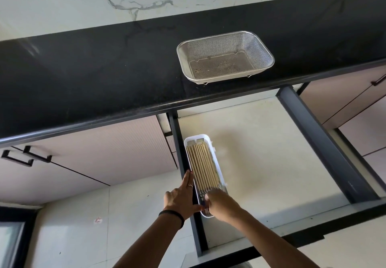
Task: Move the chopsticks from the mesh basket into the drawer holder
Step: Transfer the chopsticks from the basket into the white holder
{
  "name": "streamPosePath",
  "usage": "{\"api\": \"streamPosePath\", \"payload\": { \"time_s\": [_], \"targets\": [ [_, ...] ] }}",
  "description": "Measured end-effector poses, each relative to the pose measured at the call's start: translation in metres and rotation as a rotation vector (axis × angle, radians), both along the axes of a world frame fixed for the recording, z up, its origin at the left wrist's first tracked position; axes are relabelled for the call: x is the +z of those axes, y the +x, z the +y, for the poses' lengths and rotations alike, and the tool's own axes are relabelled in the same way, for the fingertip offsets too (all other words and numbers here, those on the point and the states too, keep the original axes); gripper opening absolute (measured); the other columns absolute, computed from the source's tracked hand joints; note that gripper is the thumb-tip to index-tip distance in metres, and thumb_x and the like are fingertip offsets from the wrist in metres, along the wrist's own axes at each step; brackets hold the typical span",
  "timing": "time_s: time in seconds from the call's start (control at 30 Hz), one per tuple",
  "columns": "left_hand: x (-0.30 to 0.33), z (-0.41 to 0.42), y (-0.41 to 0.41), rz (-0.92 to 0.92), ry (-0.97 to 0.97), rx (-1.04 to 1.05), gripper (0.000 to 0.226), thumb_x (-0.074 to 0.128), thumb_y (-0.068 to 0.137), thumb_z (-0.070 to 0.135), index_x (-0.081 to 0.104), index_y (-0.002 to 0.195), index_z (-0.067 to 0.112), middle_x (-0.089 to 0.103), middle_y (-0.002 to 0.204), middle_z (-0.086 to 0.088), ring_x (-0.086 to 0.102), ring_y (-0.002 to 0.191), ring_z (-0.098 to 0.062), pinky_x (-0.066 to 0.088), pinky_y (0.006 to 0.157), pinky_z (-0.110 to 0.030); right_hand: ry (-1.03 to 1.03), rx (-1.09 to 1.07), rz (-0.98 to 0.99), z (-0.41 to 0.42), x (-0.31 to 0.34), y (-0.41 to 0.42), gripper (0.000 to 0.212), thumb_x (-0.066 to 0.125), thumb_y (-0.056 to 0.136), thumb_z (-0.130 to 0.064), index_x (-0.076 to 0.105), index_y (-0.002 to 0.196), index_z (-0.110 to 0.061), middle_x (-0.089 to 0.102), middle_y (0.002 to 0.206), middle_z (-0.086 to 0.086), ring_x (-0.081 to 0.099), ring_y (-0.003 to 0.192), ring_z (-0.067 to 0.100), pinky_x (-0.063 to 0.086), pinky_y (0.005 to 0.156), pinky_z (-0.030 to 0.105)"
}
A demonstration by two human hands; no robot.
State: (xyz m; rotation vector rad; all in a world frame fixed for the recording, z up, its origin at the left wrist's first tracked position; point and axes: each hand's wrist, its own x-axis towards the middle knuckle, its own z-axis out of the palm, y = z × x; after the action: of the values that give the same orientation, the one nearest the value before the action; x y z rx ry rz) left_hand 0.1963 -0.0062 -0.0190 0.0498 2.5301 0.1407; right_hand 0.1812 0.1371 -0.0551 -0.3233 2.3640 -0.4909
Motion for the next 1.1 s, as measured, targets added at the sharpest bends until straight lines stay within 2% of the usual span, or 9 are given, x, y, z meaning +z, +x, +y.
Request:
{"api": "streamPosePath", "payload": {
  "time_s": [0.07, 0.1, 0.17, 0.23, 0.4, 0.47, 0.57, 0.87, 1.1],
  "targets": [
    [-0.001, 0.000, 0.000, -0.004, 0.009, 0.007, 0.112, 0.060, 0.082, 0.063, -0.014, 0.152, 0.018, -0.014, 0.161, 0.006, 0.061, 0.106, -0.020, 0.050, 0.090, -0.035, -0.077, -0.085, 0.093, 0.002, -0.002, -0.002, 0.027, 0.053, 0.084, 0.002, 0.062, 0.109, -0.005, 0.062, 0.108, 0.010, 0.061, 0.100, 0.022, 0.053, 0.086, 0.031],
    [-0.001, 0.000, 0.000, -0.004, 0.013, 0.009, 0.111, 0.060, 0.082, 0.062, -0.014, 0.152, 0.018, -0.015, 0.161, 0.006, 0.061, 0.107, -0.020, 0.050, 0.091, -0.036, -0.095, -0.066, 0.141, 0.002, -0.004, -0.004, 0.037, 0.053, 0.083, 0.005, 0.058, 0.119, -0.004, 0.056, 0.125, 0.011, 0.055, 0.116, 0.024, 0.048, 0.099, 0.032],
    [-0.001, 0.000, 0.000, -0.001, 0.015, 0.016, 0.110, 0.060, 0.082, 0.062, -0.013, 0.152, 0.019, -0.014, 0.160, 0.008, 0.061, 0.108, -0.021, 0.050, 0.091, -0.036, -0.078, 0.034, 0.212, 0.000, -0.008, -0.007, 0.057, 0.054, 0.086, 0.003, 0.039, 0.140, -0.004, 0.030, 0.152, 0.011, 0.027, 0.142, 0.028, 0.026, 0.115, 0.032],
    [-0.001, -0.001, 0.001, 0.006, 0.011, 0.027, 0.110, 0.061, 0.081, 0.063, -0.012, 0.153, 0.021, -0.015, 0.160, 0.010, 0.061, 0.108, -0.021, 0.049, 0.089, -0.036, -0.043, 0.093, 0.223, -0.005, -0.014, -0.009, 0.072, 0.055, 0.089, -0.004, 0.016, 0.150, -0.005, 0.005, 0.160, 0.010, 0.004, 0.148, 0.025, 0.009, 0.119, 0.033],
    [-0.001, 0.001, 0.001, 0.015, 0.005, 0.034, 0.110, 0.061, 0.081, 0.062, -0.012, 0.153, 0.021, -0.015, 0.160, 0.010, 0.061, 0.109, -0.023, 0.048, 0.089, -0.036, -0.016, 0.099, 0.230, -0.017, -0.027, -0.008, 0.085, 0.060, 0.090, -0.022, 0.002, 0.151, -0.008, -0.013, 0.160, 0.009, -0.014, 0.147, 0.024, -0.002, 0.120, 0.035],
    [0.000, 0.001, 0.001, 0.016, 0.005, 0.039, 0.110, 0.061, 0.081, 0.061, -0.012, 0.153, 0.022, -0.015, 0.160, 0.010, 0.061, 0.110, -0.023, 0.048, 0.090, -0.037, -0.007, 0.124, 0.252, -0.018, -0.032, -0.004, 0.090, 0.057, 0.091, -0.030, -0.009, 0.150, -0.010, -0.018, 0.158, 0.009, -0.017, 0.146, 0.025, -0.007, 0.119, 0.036],
    [0.000, 0.001, 0.002, 0.018, 0.013, 0.043, 0.109, 0.062, 0.082, 0.059, -0.013, 0.152, 0.022, -0.016, 0.160, 0.009, 0.061, 0.110, -0.023, 0.048, 0.092, -0.037, -0.031, 0.130, 0.257, -0.016, -0.040, -0.001, 0.090, 0.051, 0.093, -0.037, -0.015, 0.148, -0.011, -0.025, 0.155, 0.010, -0.022, 0.144, 0.026, -0.013, 0.116, 0.035],
    [0.001, 0.001, 0.002, 0.012, 0.031, 0.043, 0.108, 0.061, 0.084, 0.057, -0.015, 0.152, 0.021, -0.008, 0.162, 0.006, 0.061, 0.111, -0.023, 0.049, 0.093, -0.038, -0.015, 0.121, 0.208, -0.017, -0.047, -0.004, 0.108, 0.059, 0.087, -0.044, -0.027, 0.143, -0.013, -0.043, 0.143, 0.000, -0.038, 0.133, 0.020, -0.019, 0.113, 0.034],
    [-0.003, 0.000, 0.002, 0.006, 0.007, 0.030, 0.110, 0.061, 0.082, 0.061, -0.015, 0.152, 0.021, -0.005, 0.162, 0.007, 0.062, 0.106, -0.024, 0.049, 0.090, -0.038, -0.035, 0.105, 0.164, -0.017, -0.046, -0.007, 0.108, 0.063, 0.085, -0.038, -0.024, 0.145, -0.017, -0.039, 0.145, -0.002, -0.034, 0.137, 0.017, -0.016, 0.114, 0.035]
  ]
}}
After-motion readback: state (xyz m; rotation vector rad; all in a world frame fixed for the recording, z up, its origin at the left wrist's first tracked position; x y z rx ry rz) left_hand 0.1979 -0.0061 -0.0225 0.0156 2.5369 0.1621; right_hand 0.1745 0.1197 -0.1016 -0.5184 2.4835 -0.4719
